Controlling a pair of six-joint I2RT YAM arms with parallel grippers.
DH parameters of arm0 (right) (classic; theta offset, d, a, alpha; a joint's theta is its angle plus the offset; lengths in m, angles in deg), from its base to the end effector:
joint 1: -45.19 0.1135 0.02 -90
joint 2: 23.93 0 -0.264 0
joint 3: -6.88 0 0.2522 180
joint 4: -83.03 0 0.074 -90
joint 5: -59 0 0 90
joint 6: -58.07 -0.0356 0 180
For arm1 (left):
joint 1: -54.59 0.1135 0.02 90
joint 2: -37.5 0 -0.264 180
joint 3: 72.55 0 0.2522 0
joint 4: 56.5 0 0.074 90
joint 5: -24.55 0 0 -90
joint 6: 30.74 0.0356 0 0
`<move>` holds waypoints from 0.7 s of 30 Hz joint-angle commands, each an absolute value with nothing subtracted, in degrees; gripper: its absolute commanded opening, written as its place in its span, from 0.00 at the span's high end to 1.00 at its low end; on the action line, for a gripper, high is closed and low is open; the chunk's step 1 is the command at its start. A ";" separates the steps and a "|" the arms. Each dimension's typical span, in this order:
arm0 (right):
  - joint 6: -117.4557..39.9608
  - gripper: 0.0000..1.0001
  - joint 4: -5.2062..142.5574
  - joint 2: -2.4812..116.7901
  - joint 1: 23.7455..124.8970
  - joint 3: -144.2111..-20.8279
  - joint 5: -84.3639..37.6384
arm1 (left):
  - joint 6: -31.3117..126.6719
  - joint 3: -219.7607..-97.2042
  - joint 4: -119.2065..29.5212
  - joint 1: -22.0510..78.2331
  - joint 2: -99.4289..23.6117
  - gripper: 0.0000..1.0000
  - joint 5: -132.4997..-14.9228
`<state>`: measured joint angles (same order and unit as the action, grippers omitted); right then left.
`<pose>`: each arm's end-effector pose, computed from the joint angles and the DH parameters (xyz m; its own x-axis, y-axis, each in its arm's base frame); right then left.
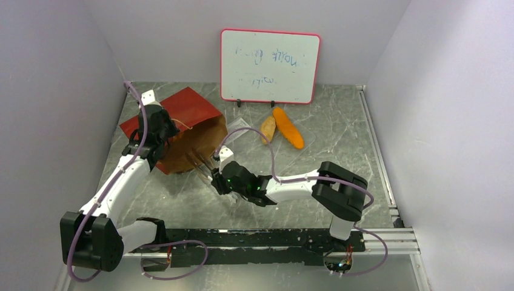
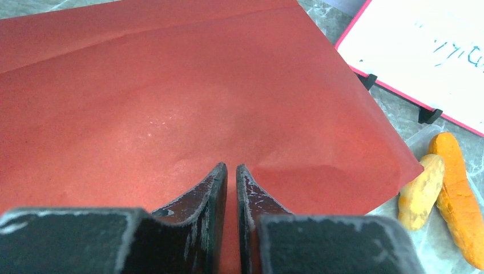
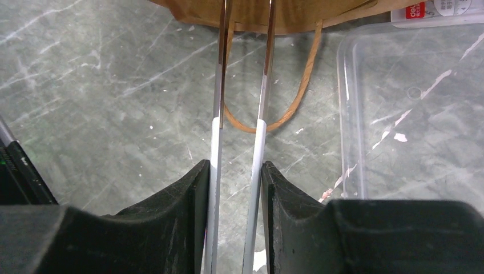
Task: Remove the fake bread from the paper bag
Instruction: Pick up the clamp at the center of the board.
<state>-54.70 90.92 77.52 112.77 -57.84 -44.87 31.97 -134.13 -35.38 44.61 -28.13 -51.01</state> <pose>0.1489 0.3384 0.1691 -0.4860 -0.1927 -0.8525 -0.6825 0.6930 0.2324 0.2584 -0.0365 0.2900 -0.3473 -0.3897 -0.8529 -0.2404 0.9162 -0.3207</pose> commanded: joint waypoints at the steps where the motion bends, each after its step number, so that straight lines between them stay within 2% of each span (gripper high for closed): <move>1: -57.13 0.75 91.24 74.37 112.78 -57.90 -44.17 | 30.93 -133.12 -35.43 44.25 -26.34 0.93 -50.11; 12: -61.31 0.75 91.14 75.61 111.54 -63.19 -40.32 | 29.65 -132.14 -34.47 44.26 -24.84 0.93 -50.27; 21: -63.99 0.75 91.71 82.09 108.69 -72.38 -35.77 | 29.11 -131.17 -34.33 44.23 -24.08 0.93 -50.99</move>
<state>-61.73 89.28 78.81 110.56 -68.40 -38.84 29.70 -131.98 -34.25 44.61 -25.37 -51.06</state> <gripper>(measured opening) 0.328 0.072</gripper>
